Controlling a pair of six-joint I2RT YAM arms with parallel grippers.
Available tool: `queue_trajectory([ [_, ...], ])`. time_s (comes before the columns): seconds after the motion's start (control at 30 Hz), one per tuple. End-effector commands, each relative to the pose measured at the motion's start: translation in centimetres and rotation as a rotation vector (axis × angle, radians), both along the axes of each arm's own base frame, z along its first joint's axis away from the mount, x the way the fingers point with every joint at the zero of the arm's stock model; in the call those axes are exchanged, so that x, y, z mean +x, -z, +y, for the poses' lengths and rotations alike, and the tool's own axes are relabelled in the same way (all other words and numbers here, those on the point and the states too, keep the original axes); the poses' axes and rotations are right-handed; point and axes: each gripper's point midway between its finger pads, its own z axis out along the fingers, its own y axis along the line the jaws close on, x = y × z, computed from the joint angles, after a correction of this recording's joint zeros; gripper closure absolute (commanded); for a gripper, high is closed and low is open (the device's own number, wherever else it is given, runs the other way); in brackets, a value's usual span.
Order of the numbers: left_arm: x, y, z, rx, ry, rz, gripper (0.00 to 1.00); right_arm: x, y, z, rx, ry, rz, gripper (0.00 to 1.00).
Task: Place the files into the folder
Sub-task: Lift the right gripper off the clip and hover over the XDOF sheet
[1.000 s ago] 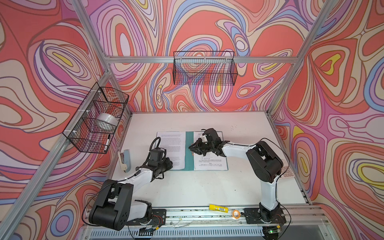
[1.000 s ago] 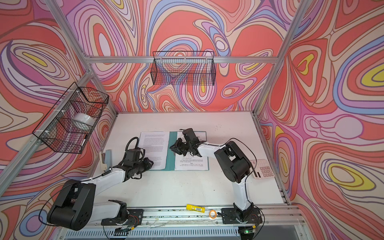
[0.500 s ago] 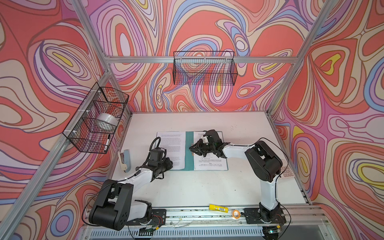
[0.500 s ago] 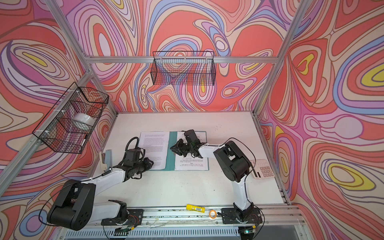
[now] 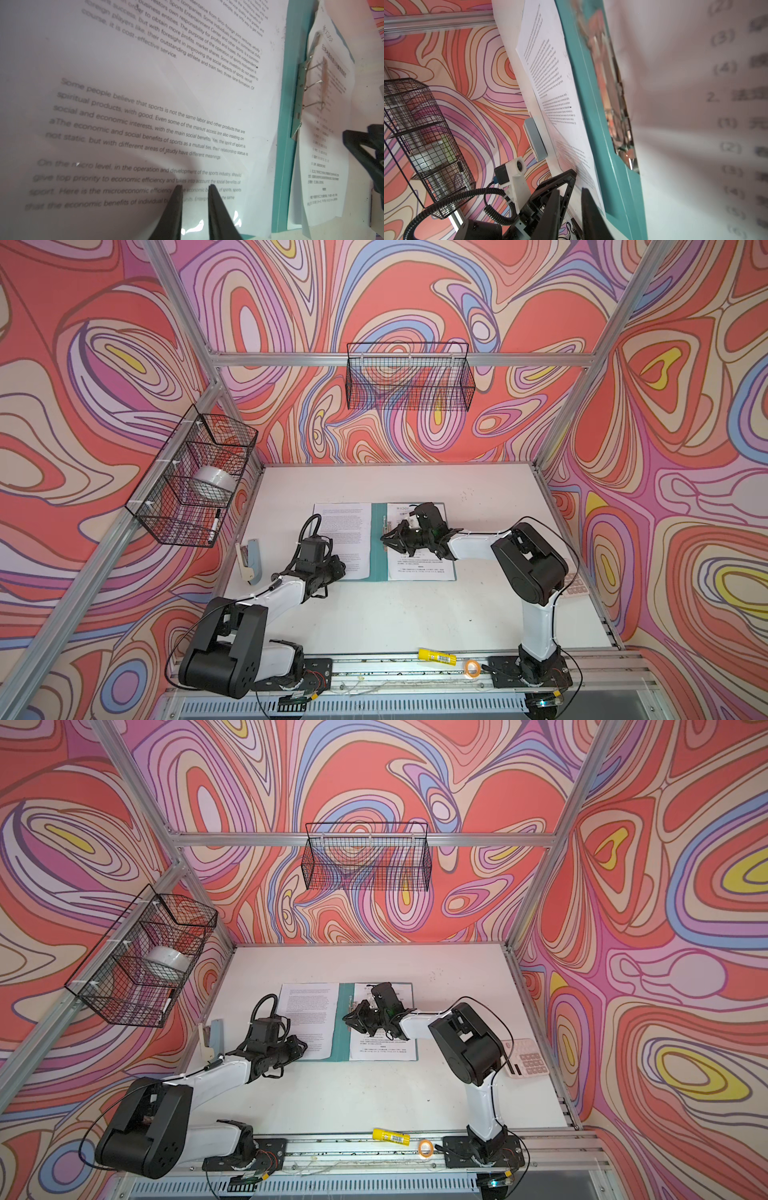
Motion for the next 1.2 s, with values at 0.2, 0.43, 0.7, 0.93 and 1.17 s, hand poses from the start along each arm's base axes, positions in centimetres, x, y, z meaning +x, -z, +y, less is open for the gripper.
queue_trajectory([
  [0.2,0.2,0.0,0.0,-0.005,0.001,-0.008,0.77,1.4,-1.3,-1.3,0.016,0.039,-0.032,0.81],
  [0.43,0.3,0.0,0.0,-0.004,0.003,-0.006,0.77,5.5,-2.0,-4.8,-0.194,0.008,-0.177,0.8],
  [0.7,0.4,0.3,-0.1,-0.016,-0.004,-0.002,0.77,11.1,-0.4,-3.7,-0.357,-0.115,-0.346,0.72],
  [0.93,0.5,0.5,-0.2,-0.014,0.004,0.006,0.78,13.5,1.9,-2.3,-0.36,-0.158,-0.415,0.7],
  [1.17,0.6,0.7,-0.2,-0.017,0.003,0.008,0.78,13.8,3.7,-1.5,-0.341,-0.19,-0.411,0.71],
])
